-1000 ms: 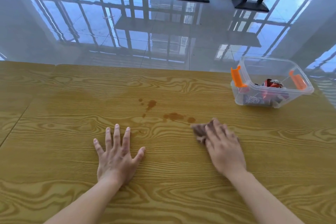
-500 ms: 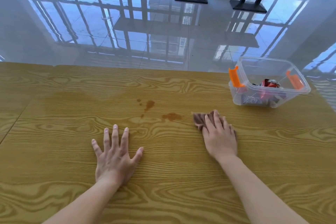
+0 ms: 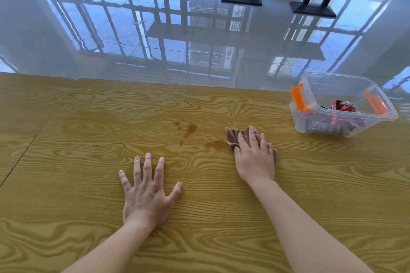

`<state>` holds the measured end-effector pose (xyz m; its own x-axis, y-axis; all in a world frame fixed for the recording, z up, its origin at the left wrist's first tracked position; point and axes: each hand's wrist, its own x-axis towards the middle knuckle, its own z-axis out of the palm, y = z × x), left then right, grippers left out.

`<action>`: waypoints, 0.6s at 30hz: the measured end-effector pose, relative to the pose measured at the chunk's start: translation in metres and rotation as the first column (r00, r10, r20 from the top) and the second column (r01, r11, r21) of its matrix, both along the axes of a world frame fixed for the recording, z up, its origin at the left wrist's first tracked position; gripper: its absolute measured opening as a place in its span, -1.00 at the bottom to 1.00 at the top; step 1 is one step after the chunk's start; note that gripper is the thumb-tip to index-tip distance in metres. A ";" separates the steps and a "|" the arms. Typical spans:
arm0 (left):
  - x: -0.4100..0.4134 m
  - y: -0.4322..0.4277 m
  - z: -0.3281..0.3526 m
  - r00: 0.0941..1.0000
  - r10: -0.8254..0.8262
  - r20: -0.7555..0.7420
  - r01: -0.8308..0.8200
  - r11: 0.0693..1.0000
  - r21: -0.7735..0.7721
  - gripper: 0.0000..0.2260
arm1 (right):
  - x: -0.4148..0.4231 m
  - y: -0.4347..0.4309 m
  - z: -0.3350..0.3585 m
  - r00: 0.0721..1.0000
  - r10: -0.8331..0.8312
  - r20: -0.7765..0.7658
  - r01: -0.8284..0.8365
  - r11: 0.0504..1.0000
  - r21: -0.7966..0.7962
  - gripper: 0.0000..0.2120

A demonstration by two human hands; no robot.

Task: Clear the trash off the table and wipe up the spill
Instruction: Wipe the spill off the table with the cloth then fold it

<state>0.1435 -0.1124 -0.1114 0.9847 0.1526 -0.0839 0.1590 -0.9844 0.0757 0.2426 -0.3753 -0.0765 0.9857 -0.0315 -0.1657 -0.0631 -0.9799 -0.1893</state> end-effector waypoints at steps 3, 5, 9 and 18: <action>0.000 0.000 0.003 1.000 -0.004 0.003 0.004 1.000 -0.024 -0.20 | -0.055 0.015 -0.015 0.944 0.322 0.076 -0.321 0.947 -0.026 -0.51; 0.000 0.000 0.003 1.000 -0.001 0.005 0.001 0.999 -0.039 -0.24 | -0.105 0.002 -0.020 0.838 0.534 0.114 -0.531 0.845 -0.056 -0.52; 0.000 0.000 0.003 1.000 -0.002 -0.007 0.001 0.999 -0.033 -0.31 | -0.061 -0.027 -0.018 0.900 0.427 0.090 -0.419 0.903 -0.097 -0.52; 0.000 -0.002 0.008 1.000 0.010 -0.020 -0.011 0.999 -0.046 -0.35 | -0.091 0.025 -0.022 0.832 0.540 0.126 -0.538 0.841 -0.050 -0.53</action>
